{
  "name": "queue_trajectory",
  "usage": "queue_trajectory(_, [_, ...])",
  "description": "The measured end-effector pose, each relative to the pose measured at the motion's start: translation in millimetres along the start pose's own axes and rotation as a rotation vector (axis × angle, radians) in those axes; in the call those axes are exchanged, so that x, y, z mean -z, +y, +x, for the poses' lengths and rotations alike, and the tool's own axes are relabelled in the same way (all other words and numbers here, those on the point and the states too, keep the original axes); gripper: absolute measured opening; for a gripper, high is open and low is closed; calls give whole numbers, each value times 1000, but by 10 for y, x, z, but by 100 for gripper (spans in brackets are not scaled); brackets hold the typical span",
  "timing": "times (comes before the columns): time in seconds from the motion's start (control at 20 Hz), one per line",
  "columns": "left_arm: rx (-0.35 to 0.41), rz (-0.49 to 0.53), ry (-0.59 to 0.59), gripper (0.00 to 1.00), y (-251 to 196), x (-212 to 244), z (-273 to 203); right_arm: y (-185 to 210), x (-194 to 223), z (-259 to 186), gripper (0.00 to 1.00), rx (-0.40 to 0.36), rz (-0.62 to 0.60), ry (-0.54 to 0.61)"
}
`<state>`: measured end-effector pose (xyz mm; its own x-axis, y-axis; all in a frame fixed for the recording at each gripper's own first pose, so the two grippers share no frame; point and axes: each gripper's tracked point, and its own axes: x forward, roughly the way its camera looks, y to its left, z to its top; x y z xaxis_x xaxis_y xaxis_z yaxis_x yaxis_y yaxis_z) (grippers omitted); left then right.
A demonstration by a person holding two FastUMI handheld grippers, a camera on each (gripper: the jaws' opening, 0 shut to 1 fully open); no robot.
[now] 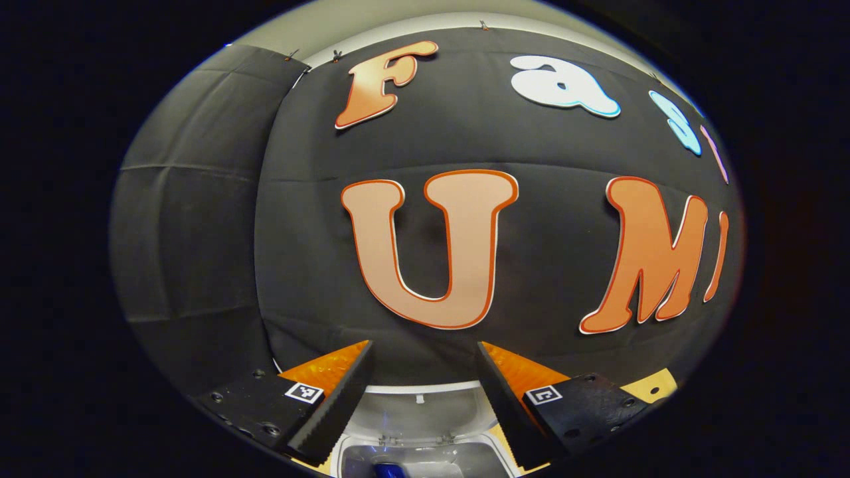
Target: Press the lid of the desktop garbage bin to open it, pick up the crumpled paper on the desktop and throw it into the bin, then pick up the pop can on the desktop and drop it into the bin, and finally close the garbage bin lid.
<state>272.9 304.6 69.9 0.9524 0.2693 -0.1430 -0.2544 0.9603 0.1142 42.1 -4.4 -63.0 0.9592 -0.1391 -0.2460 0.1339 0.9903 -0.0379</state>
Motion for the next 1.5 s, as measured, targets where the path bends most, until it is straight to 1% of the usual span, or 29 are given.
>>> queue_trajectory(0.05, [4, 6, -1, 93, -7, 2, -44, 11, 2, 7, 94, -1, 0, -1])
queue_trajectory(0.15, [11, 14, 4, 94, -23, 47, -147, 44, 8, 20, 93, -10, 0, 2])
queue_trajectory(0.6, [44, 6, 42, 93, -89, 269, -565, 173, 47, 33, 93, -50, -12, 8])
queue_trajectory(0.65, [47, 5, 44, 94, -96, 306, -620, 172, 41, 30, 93, -51, -15, 6])
queue_trajectory(0.8, [62, 11, 78, 94, -165, 550, -771, 195, 41, 32, 94, -60, -17, 6])
queue_trajectory(1.05, [71, -47, 198, 94, -235, 1168, -909, 185, 55, 32, 94, -69, -19, 8])
queue_trajectory(1.3, [72, -33, 285, 95, -267, 1652, -1049, 179, 64, 35, 94, -77, -21, 10])
queue_trajectory(1.45, [67, -5, 344, 94, -275, 1917, -1136, 190, 67, 35, 94, -84, -23, 12])
queue_trajectory(1.5, [69, 3, 372, 95, -287, 2010, -1189, 186, 77, 38, 94, -85, -25, 15])
